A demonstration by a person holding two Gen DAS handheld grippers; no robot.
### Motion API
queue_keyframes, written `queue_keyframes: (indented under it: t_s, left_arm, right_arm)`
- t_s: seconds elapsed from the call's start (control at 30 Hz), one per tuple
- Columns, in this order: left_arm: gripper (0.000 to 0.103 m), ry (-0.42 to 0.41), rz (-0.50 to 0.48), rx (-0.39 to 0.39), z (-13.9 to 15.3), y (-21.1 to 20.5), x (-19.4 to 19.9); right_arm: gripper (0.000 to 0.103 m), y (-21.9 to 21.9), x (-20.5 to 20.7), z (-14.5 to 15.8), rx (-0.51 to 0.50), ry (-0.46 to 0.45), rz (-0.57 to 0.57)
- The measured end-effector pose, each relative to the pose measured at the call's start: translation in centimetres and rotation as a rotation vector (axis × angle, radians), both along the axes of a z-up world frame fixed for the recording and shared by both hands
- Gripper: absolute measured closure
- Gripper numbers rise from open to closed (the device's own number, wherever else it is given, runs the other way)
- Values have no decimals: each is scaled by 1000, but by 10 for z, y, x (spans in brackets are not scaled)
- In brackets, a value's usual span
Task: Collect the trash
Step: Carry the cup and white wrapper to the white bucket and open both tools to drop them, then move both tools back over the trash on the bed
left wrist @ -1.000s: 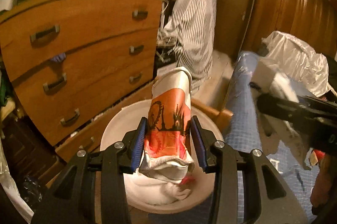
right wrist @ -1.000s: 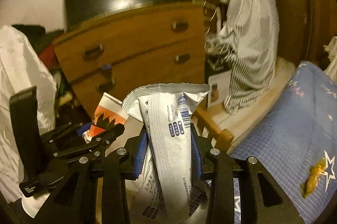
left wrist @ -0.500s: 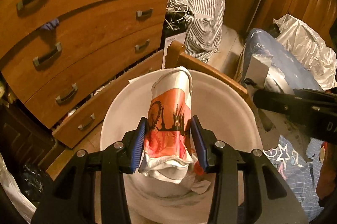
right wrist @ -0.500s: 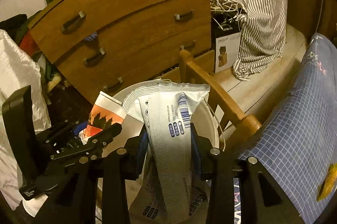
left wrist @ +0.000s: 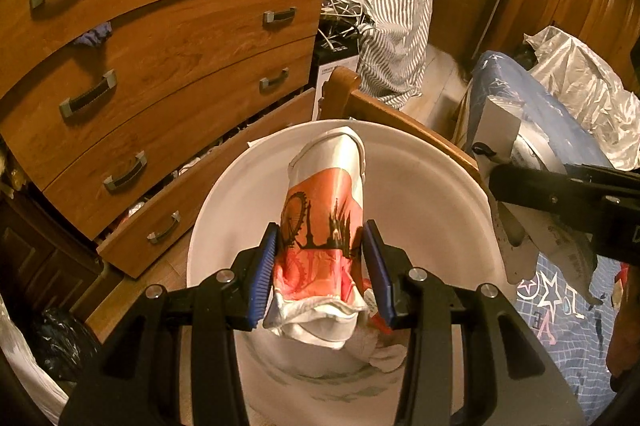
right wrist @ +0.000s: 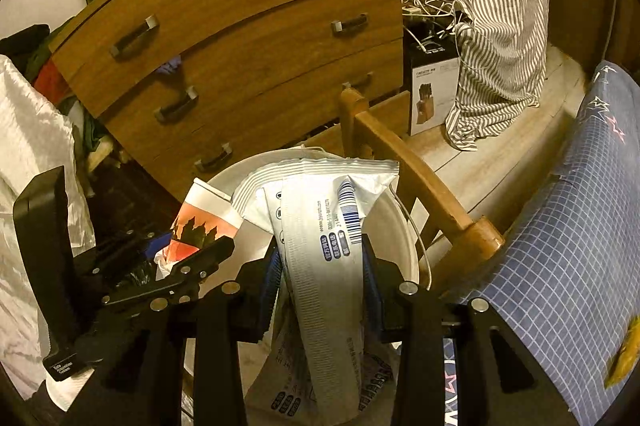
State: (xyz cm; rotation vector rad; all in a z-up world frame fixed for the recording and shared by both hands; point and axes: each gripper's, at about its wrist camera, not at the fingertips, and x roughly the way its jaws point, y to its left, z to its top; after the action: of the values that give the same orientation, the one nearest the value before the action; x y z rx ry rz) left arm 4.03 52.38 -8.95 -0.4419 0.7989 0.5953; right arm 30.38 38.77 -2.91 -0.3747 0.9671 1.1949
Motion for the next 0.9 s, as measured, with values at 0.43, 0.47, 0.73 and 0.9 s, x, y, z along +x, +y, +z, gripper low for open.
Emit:
queue_keyframes:
  t_s: [0.43, 0.47, 0.73, 0.9]
  left_arm:
    - [31, 12, 54, 25, -2, 14, -8]
    - [31, 13, 54, 26, -2, 14, -8]
    - [31, -6, 54, 45, 12, 3, -18]
    - [31, -27, 43, 68, 25, -15, -25]
  right_arm:
    - [40, -13, 8, 10, 61, 8, -9]
    - [40, -16, 9, 11, 66, 10, -11]
    - [40, -55, 7, 33, 124, 0, -22]
    - [40, -112, -12, 47, 193, -41, -26]
